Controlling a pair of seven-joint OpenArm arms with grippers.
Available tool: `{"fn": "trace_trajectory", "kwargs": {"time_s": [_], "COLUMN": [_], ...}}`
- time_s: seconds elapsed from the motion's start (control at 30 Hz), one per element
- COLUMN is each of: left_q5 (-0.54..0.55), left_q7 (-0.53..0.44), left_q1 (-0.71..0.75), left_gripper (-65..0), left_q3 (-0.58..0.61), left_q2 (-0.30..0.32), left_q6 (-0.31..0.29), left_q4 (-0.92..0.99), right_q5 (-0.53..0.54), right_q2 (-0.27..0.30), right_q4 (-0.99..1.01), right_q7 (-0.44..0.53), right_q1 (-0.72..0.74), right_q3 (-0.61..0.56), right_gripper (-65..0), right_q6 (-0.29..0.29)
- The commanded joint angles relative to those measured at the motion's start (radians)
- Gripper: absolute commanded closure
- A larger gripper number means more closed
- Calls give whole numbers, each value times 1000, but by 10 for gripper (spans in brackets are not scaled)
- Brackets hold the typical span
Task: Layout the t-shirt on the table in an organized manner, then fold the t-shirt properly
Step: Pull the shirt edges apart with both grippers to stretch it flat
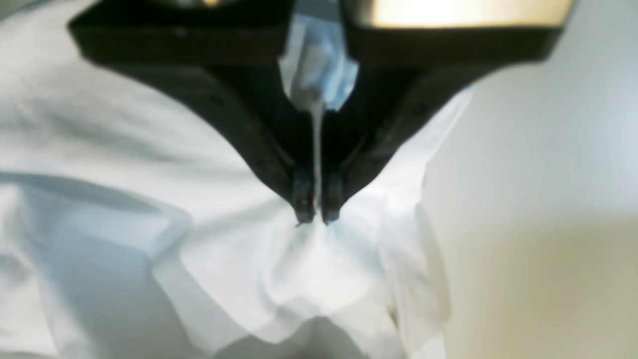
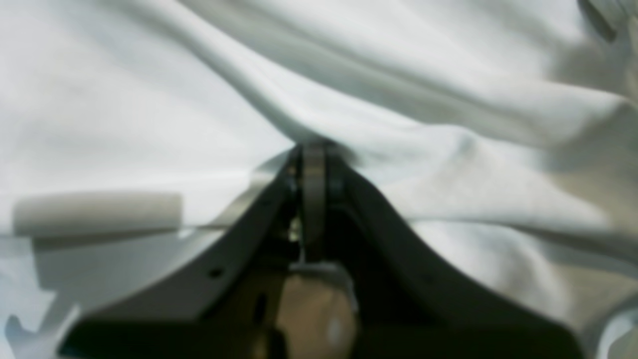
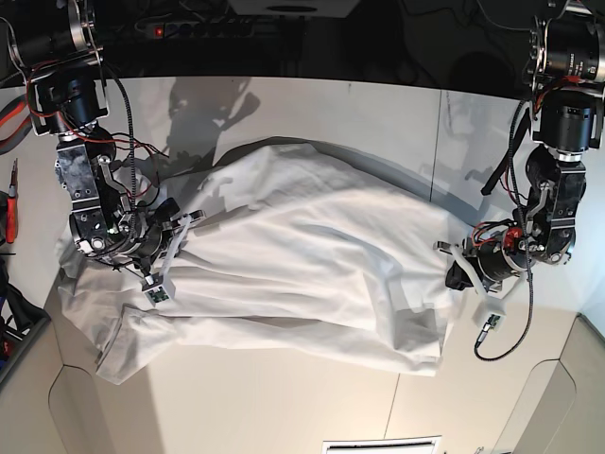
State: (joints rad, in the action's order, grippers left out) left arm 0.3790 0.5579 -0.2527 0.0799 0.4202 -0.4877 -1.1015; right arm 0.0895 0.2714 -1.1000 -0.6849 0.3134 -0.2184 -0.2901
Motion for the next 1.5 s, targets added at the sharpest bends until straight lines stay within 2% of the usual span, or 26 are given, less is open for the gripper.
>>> {"fn": "trace_trajectory", "kwargs": {"time_s": [0.0,0.2,0.33,0.6,0.73,0.83,0.87,1.13,1.27,1.37,1.47], "left_q5": [6,33,55,136,142,142,142,140,92,61,63], "left_q7": [-14,-15,-15,-22,-22,-22,-22,-22,-22,-22,-22], "left_q1": [-6,92,112,143,145,145,145,145,145,145,145], "left_gripper": [0,0,0,0,0,-127,-147,-151,-154,-243,-257], "left_q3": [-25,-156,-220,-285,-285,-285,-285,-285,-270,-263,-263], "left_q2": [18,17,17,17,14,14,14,11,6,6,6], "left_q6": [-3,-8,-19,-26,-72,-85,-85,-85,-85,-85,-85], "left_q4": [-39,-190,-213,-213,-213,-213,-213,-213,-212,-210,-195], "right_q5": [-19,-22,-22,-23,-22,-22,-22,-22,-22,-22,-22], "right_q2": [14,14,14,14,14,14,14,14,13,13,14], "right_q4": [3,3,3,3,3,3,3,3,3,3,3], "right_q7": [-49,-49,-49,-49,-49,-49,-48,-49,-49,-48,-48], "right_q1": [7,7,7,7,7,7,7,7,7,7,7], "right_q3": [3,3,3,3,3,3,3,3,3,3,3], "right_gripper": [0,0,0,0,0,0,0,0,0,0,0], "right_q6": [26,41,42,42,56,56,56,56,55,55,55]}}
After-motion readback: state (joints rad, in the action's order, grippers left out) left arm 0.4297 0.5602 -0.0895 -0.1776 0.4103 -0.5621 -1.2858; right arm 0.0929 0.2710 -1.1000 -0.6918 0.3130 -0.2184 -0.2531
